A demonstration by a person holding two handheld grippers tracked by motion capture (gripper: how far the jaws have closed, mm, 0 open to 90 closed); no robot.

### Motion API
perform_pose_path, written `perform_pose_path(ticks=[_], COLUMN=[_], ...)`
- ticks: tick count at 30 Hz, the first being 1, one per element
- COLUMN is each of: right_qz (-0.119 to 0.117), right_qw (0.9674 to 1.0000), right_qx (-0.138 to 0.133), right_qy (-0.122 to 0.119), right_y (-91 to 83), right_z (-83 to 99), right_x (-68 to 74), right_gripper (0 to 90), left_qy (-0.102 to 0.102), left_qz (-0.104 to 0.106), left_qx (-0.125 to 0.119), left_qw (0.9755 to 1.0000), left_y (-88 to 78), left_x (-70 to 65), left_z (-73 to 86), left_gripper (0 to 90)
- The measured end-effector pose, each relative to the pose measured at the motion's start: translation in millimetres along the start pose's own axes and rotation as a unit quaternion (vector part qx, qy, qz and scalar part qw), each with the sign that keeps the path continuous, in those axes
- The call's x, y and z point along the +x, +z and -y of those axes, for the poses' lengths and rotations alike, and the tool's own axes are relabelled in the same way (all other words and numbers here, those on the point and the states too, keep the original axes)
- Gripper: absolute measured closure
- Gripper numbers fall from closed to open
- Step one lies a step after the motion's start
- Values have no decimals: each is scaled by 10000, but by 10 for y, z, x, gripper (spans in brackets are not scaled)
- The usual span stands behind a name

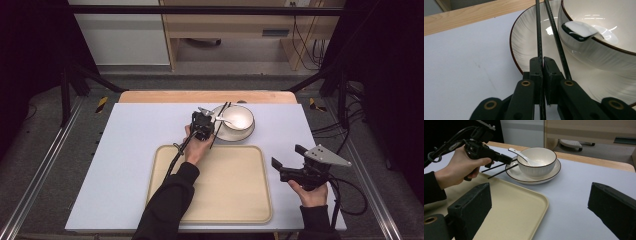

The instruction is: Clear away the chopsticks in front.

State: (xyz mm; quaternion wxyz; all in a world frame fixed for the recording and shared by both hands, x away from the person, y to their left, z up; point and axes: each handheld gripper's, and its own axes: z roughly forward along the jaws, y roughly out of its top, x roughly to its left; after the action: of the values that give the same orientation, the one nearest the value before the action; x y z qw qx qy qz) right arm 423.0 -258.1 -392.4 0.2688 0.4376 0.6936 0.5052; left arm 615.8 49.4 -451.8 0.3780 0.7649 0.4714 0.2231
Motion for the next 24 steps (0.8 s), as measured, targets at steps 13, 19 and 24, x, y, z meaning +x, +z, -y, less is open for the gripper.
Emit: perform_pose_path(ticks=[13, 19, 24], right_qz=[24, 46, 55], right_qw=[10000, 10000, 10000], right_qx=[-23, -71, -59], right_qy=[-11, -2, -28], right_y=[-6, -28, -27], right_z=[5, -2, -5], right_x=[-9, -14, -2], right_gripper=[52, 52, 51], left_qy=[-19, -86, -169], left_qz=[-34, -130, -240], left_qx=[-208, -294, -395], left_qw=[9998, 9994, 9988], left_y=[-371, -579, -770], left_x=[125, 167, 211], left_z=[35, 148, 278], left_gripper=[854, 854, 854])
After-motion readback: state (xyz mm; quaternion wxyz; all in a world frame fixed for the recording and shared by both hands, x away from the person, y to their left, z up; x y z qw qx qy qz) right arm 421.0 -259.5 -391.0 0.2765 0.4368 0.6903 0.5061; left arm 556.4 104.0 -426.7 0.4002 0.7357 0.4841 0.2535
